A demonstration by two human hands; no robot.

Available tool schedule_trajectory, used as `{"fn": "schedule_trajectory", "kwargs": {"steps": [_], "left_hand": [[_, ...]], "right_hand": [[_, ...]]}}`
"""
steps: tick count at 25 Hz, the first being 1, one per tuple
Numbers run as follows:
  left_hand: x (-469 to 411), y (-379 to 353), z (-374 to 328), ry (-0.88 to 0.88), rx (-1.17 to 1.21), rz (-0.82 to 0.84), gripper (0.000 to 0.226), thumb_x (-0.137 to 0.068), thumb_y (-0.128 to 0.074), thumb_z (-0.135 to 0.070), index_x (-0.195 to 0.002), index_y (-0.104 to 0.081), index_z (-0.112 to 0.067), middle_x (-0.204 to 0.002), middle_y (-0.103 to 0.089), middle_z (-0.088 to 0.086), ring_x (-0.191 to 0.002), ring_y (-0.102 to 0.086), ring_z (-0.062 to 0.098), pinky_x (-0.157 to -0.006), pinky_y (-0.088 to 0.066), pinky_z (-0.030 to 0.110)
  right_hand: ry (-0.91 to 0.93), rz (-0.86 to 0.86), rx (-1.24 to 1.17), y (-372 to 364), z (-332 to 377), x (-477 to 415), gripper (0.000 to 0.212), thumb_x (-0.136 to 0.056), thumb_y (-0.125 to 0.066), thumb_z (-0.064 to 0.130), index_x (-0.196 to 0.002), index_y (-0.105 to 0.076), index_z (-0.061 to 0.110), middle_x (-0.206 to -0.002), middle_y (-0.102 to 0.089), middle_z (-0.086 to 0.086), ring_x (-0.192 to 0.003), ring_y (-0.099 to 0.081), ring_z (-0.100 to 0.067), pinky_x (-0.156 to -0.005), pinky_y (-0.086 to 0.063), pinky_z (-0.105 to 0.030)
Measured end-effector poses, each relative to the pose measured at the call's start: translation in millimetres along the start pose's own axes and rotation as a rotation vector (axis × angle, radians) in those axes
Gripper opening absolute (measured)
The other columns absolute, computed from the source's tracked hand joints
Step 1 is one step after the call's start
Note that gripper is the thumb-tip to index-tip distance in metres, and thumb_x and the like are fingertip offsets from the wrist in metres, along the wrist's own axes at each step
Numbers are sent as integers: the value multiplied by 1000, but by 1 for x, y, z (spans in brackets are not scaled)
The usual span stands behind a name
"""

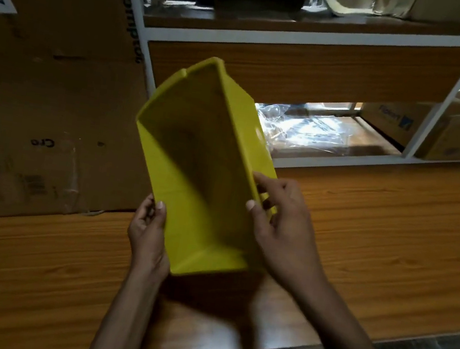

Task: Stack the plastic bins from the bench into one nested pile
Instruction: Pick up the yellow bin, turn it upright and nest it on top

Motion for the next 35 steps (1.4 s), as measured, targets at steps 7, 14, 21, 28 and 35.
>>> {"fn": "schedule_trajectory", "kwargs": {"steps": [7, 14, 21, 28, 35], "left_hand": [[12, -41, -65, 193, -313, 367, 31, -99, -65, -24, -123, -71, -6, -73, -76, -6, -60, -67, 4, -52, -53, 20], [36, -53, -42, 228, -377, 470, 32, -98, -66, -16, -130, -68, -16, -77, -78, -6, -60, -70, 0, -53, -53, 19], [85, -65, -1, 182, -317, 586, 52, -97, -62, -1, -141, -60, -29, -118, -73, -7, -96, -75, 7, -67, -61, 25], [163, -101, 42, 152, -309, 738, 55, -96, -63, -3, -142, -55, -33, -126, -74, -7, -109, -73, 10, -73, -60, 24], [284, -159, 88, 117, -346, 932, 58, -92, -67, -10, -144, -53, -33, -129, -71, -11, -117, -69, 12, -82, -61, 31]], "right_hand": [[-810, 135, -589, 18, -95, -33, 25, -90, -68, 14, -108, -72, -2, -88, -75, -11, -78, -70, -23, -69, -57, -32], [-855, 165, -568, 32, -129, 3, 31, -99, -56, 7, -128, -67, 7, -116, -74, -11, -96, -70, -21, -66, -59, -25], [-727, -30, -378, 89, -142, 84, 44, -99, -59, 1, -135, -58, 27, -133, -64, -8, -119, -64, -25, -89, -57, -43], [-595, -235, -303, 174, -144, 163, 49, -93, -65, -5, -126, -63, 32, -125, -59, -21, -96, -57, -19, -91, -54, -40], [-651, -413, -264, 292, -154, 269, 44, -94, -66, -2, -124, -62, 30, -118, -65, -5, -100, -60, -16, -85, -52, -33]]}}
Point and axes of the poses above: each hand's wrist, its own x-axis away from the middle knuckle, its own y-axis out of the back of the hand, z = x × y, the point moved 9 cm from there along -x, towards the middle knuckle
